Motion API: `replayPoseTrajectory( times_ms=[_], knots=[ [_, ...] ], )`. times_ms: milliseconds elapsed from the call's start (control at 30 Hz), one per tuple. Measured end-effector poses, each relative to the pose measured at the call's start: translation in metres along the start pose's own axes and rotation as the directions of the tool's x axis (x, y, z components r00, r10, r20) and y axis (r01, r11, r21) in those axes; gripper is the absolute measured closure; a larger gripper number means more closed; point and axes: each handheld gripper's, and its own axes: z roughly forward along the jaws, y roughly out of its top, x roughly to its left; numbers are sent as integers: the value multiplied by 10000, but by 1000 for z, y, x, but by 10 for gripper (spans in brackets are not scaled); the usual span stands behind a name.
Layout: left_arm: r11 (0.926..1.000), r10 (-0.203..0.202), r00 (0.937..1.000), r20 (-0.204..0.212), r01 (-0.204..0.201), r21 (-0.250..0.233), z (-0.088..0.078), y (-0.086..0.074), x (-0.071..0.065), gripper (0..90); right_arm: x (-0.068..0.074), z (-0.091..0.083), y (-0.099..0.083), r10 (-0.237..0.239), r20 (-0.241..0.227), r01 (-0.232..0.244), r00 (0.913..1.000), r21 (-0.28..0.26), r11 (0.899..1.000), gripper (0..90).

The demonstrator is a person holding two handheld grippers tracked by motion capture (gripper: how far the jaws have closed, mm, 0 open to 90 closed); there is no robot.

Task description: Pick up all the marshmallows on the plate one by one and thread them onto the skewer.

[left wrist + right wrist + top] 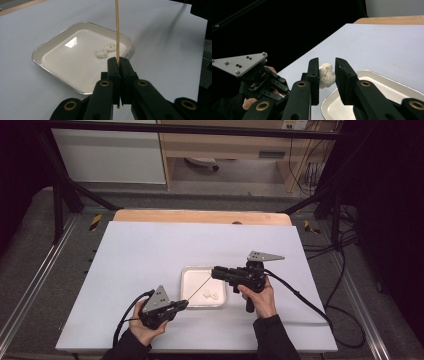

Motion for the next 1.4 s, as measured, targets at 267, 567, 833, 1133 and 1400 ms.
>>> replayPoseTrajectory(
  times_ms=[267,567,833,1133,1400],
  knots=[
    [9998,-55,9999,-119,52,-207,2,-3,-2,888,-2,8,-5,362,-318,-358,9988,108,9993,740],
    [9994,346,9994,-63,-346,-3,6,-4,-5,888,-1,13,-11,630,-697,-615,9956,242,9978,774],
    [9969,663,9977,-158,-656,425,9,-5,-7,889,2,14,-17,413,-678,-364,9968,732,9967,785],
    [9976,625,9980,-27,-624,305,10,-4,-6,889,3,13,-19,73,-415,-33,9991,951,9955,775],
    [9979,636,9980,25,-636,93,7,-2,-6,889,5,8,-15,-276,-91,278,9996,288,9992,745]
  ],
)
